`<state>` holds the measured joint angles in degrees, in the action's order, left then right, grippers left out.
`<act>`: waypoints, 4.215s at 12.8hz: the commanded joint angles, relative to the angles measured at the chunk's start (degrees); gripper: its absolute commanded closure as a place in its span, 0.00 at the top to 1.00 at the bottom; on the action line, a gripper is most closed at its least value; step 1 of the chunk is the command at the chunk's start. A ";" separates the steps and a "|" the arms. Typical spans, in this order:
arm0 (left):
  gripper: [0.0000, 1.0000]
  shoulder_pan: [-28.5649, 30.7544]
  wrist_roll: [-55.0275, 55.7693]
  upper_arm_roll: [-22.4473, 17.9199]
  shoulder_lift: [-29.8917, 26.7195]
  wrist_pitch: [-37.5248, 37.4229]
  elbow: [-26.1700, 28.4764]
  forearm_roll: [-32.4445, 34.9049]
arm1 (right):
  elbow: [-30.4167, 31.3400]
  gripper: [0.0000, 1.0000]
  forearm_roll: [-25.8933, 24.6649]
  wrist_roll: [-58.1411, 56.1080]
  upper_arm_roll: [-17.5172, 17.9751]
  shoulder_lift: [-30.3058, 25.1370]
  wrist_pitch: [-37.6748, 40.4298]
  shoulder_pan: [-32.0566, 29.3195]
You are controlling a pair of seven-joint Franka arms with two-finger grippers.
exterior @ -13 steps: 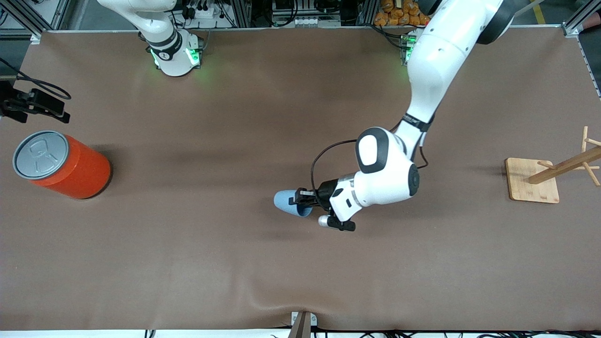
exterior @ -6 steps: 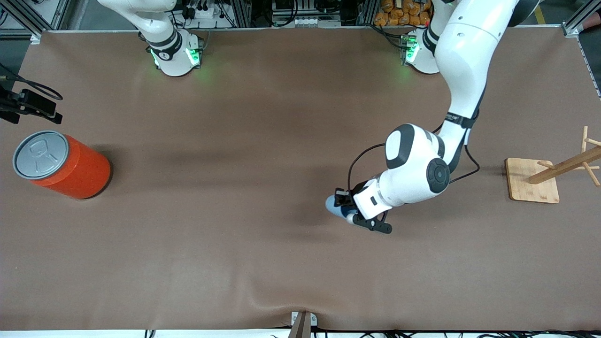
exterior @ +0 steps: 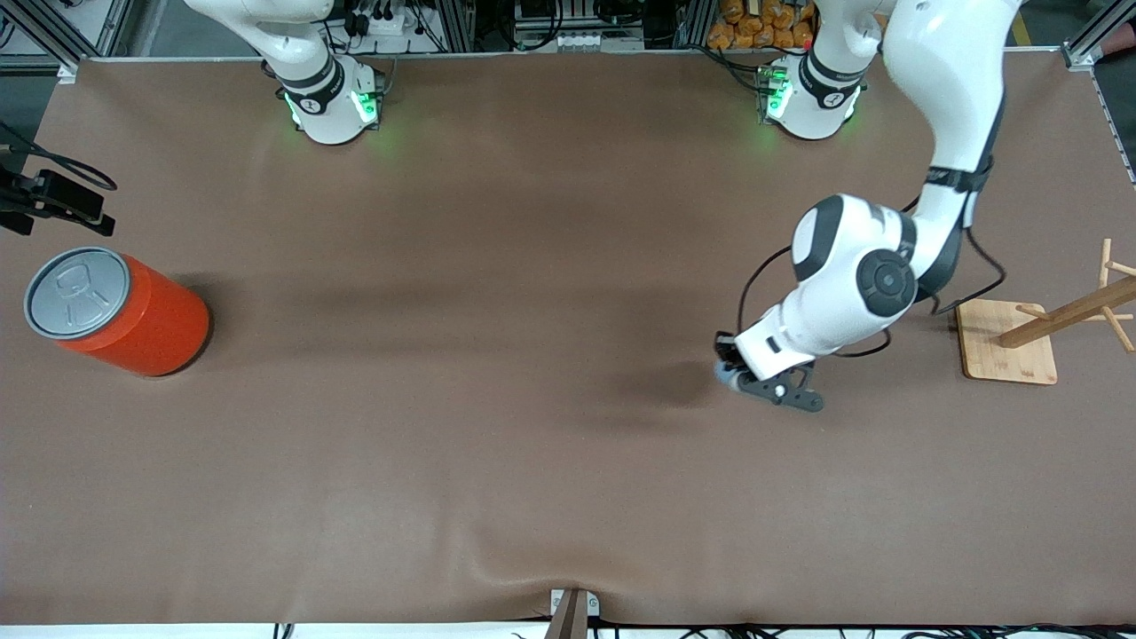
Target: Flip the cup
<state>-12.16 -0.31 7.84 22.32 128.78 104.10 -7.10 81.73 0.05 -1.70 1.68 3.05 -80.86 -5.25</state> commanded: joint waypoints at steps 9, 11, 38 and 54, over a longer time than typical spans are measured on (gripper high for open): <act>0.02 9.08 0.74 0.33 -7.38 5.07 15.61 11.31 | -0.25 1.00 -0.84 -0.76 0.78 0.02 0.35 -0.72; 0.06 9.43 0.92 0.42 -5.89 6.65 15.52 12.46 | -0.25 1.00 -0.84 -0.76 0.78 0.02 0.35 -0.81; 1.00 11.97 1.45 -1.78 -12.64 -35.61 -22.19 11.59 | -0.25 1.00 -0.67 -0.67 1.13 -0.24 0.88 -0.55; 1.00 17.70 1.19 -1.60 -17.22 -41.86 -21.92 7.72 | -0.17 1.00 -0.75 -0.67 0.87 -0.15 0.88 -1.07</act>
<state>5.25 1.07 5.87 5.51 87.46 82.19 1.25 81.64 -0.09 -1.83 2.20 3.29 -80.47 -5.49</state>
